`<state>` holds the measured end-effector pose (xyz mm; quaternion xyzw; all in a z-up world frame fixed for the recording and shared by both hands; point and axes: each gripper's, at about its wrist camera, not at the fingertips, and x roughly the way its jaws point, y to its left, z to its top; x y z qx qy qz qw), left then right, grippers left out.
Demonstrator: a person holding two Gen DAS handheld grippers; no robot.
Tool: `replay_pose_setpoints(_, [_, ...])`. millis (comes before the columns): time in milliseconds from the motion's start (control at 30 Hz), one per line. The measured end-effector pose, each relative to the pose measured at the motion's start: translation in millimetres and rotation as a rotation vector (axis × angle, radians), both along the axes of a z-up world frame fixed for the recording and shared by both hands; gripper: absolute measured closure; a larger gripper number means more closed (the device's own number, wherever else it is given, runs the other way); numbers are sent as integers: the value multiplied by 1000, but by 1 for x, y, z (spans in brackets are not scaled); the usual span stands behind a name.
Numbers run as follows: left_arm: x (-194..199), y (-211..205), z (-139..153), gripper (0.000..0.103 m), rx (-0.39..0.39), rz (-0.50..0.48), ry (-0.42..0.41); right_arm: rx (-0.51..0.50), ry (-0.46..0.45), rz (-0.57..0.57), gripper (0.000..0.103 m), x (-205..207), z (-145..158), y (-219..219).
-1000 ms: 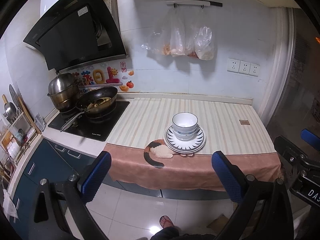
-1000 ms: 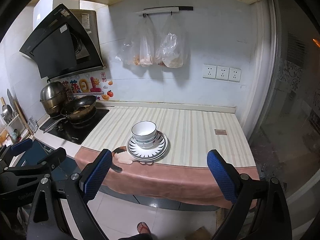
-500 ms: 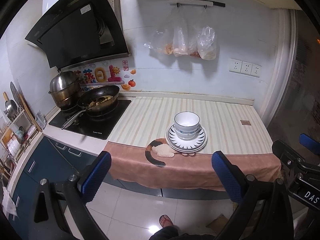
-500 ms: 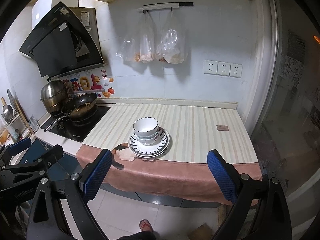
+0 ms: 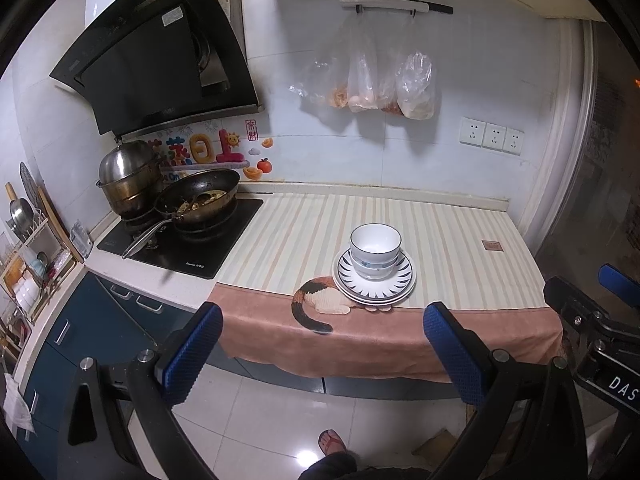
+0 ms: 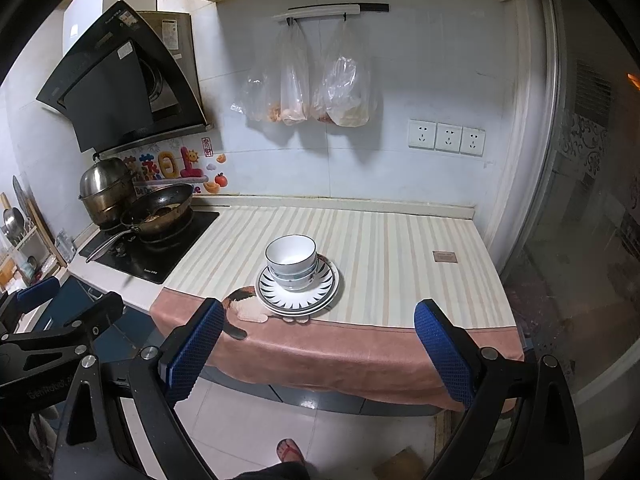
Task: Organize plates and bowls
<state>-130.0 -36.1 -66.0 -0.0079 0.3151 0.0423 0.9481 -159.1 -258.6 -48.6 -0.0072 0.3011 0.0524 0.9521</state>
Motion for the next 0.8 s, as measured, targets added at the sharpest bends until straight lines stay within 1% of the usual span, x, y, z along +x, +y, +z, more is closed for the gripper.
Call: replay_pose_setpoints(800, [3, -2, -1, 0, 3, 17, -6, -4, 19, 6, 5, 6, -6, -2])
